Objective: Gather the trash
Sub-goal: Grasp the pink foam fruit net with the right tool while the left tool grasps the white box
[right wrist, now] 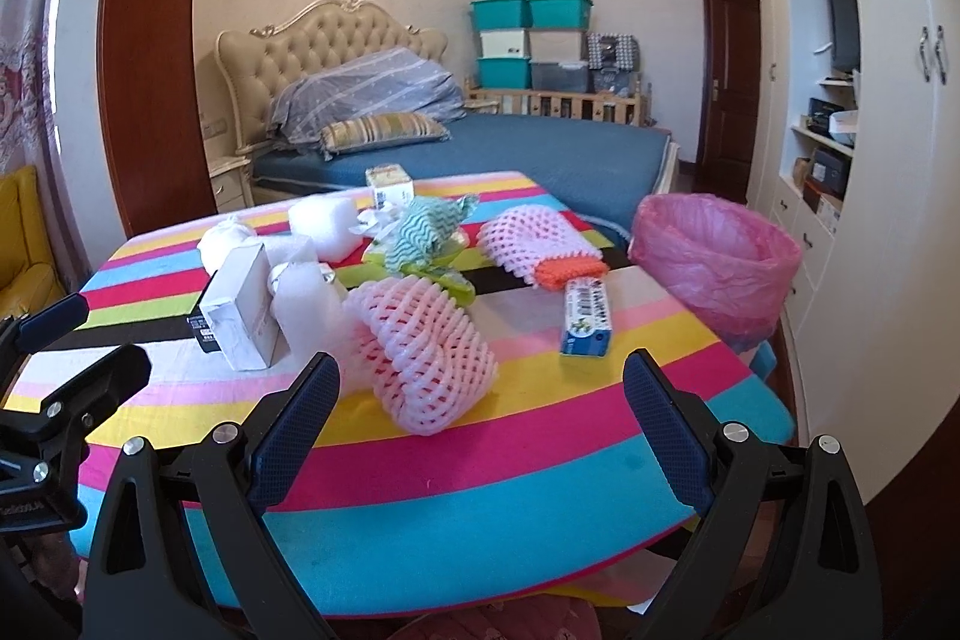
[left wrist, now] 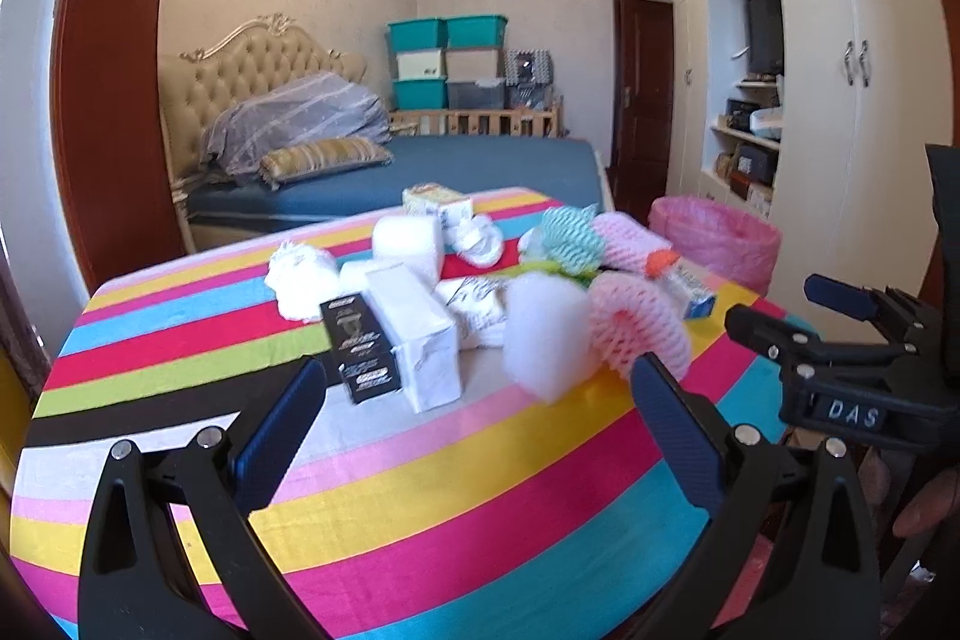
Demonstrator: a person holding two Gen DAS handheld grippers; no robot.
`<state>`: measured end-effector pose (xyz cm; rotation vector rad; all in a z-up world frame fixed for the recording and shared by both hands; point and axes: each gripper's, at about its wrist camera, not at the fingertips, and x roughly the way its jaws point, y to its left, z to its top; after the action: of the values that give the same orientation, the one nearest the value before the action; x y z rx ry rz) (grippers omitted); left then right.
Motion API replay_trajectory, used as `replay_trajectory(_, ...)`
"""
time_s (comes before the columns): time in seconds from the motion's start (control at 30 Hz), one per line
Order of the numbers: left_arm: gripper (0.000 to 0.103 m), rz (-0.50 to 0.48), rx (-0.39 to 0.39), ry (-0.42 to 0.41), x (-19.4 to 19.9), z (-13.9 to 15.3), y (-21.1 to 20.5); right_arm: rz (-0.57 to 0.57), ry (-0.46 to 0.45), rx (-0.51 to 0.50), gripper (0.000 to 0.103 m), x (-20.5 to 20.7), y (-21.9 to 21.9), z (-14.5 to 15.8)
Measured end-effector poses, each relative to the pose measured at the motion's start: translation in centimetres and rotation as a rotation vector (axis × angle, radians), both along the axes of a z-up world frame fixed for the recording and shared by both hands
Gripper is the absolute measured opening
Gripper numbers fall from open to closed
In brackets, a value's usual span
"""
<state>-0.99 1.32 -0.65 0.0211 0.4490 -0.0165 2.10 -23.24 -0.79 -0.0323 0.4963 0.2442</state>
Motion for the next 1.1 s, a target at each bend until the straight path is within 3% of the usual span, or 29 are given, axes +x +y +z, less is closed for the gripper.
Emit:
replay_trajectory(0.2,0.098,0.085,-0.077,0.093,2.2,-1.7,3.6,0.053,0.057,-0.035,0.089,3.1,1.2,-1.8)
replay_trajectory(0.3,0.098,0.132,-0.073,0.174,3.6,-2.8,4.9,0.086,0.082,-0.054,0.089,4.5,2.1,-3.0)
replay_trajectory(0.4,0.098,0.177,-0.07,0.209,4.2,-3.4,5.5,0.119,0.112,-0.04,0.07,5.7,2.4,-3.8)
replay_trajectory(0.47,0.098,0.183,-0.066,0.213,4.5,-3.6,5.6,0.149,0.121,-0.027,0.047,6.1,2.4,-4.0)
replay_trajectory(0.57,0.098,0.158,-0.036,0.214,5.4,-3.4,4.6,0.176,0.105,-0.018,0.031,6.0,2.1,-4.1)
replay_trajectory(0.77,0.097,0.163,0.014,0.21,8.4,-3.5,3.0,0.192,0.052,0.022,0.028,5.1,0.5,-3.3)
replay_trajectory(0.93,0.071,0.181,0.007,0.243,11.6,-3.8,2.6,0.202,0.049,0.06,0.028,4.9,-0.7,-2.9)
replay_trajectory(1.03,0.045,0.177,0.021,0.237,12.0,-3.8,2.2,0.206,0.042,0.075,0.028,4.6,-1.2,-2.8)
replay_trajectory(1.1,0.04,0.157,0.002,0.222,11.4,-3.5,2.0,0.215,0.038,0.098,0.028,4.4,-1.8,-2.7)
